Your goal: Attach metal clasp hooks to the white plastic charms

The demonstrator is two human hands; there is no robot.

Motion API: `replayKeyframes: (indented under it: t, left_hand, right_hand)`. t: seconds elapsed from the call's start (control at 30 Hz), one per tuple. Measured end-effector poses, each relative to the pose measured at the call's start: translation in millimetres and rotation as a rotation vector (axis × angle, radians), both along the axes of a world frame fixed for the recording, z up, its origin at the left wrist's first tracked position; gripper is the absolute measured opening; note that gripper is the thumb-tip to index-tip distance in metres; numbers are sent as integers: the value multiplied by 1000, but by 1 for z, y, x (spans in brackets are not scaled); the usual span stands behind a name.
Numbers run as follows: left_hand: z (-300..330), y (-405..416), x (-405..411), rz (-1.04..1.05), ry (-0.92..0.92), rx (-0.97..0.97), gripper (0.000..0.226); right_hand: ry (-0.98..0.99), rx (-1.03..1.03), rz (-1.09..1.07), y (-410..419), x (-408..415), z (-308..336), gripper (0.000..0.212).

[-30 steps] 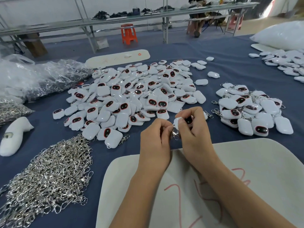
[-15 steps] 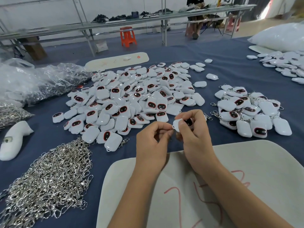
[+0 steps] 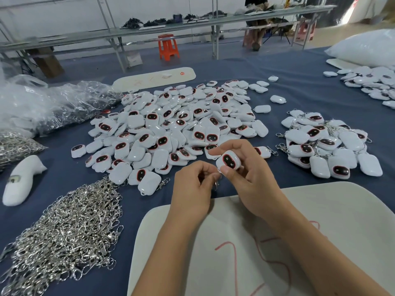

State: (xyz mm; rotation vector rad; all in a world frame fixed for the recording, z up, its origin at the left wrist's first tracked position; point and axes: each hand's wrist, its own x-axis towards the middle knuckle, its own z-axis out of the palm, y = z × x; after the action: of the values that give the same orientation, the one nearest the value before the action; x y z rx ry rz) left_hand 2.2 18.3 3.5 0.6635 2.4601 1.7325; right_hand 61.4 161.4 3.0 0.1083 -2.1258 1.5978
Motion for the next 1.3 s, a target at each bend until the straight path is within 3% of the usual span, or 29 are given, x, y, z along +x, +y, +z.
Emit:
replayKeyframes:
  t: [0.17, 0.33, 0.53, 0.67, 0.9, 1.07, 1.3]
  left_hand:
    - [4, -6, -4, -3, -66, 59, 16]
    - [5, -7, -2, 53, -113, 134, 8]
    - [7, -8, -3, 18, -100, 153, 24]
    - [5, -11, -5, 13, -55, 36, 23]
    - [4, -11, -4, 69, 222, -190, 20]
    - [5, -13, -7, 91, 17, -84, 21]
    - [9, -3, -1, 172, -345, 327, 19]
  right_hand:
    - [-52, 13, -33, 4, -1, -2, 39]
    - [-80, 5, -72, 7, -2, -4, 29]
    - [-65, -50, -37, 7, -1, -3, 32]
    - [-61, -20, -21, 7, -2, -6, 31]
    - [0, 44, -2, 9, -2, -5, 29]
    - [4, 9, 13, 10, -2, -5, 25]
    - [49, -47, 11, 6, -2, -3, 32]
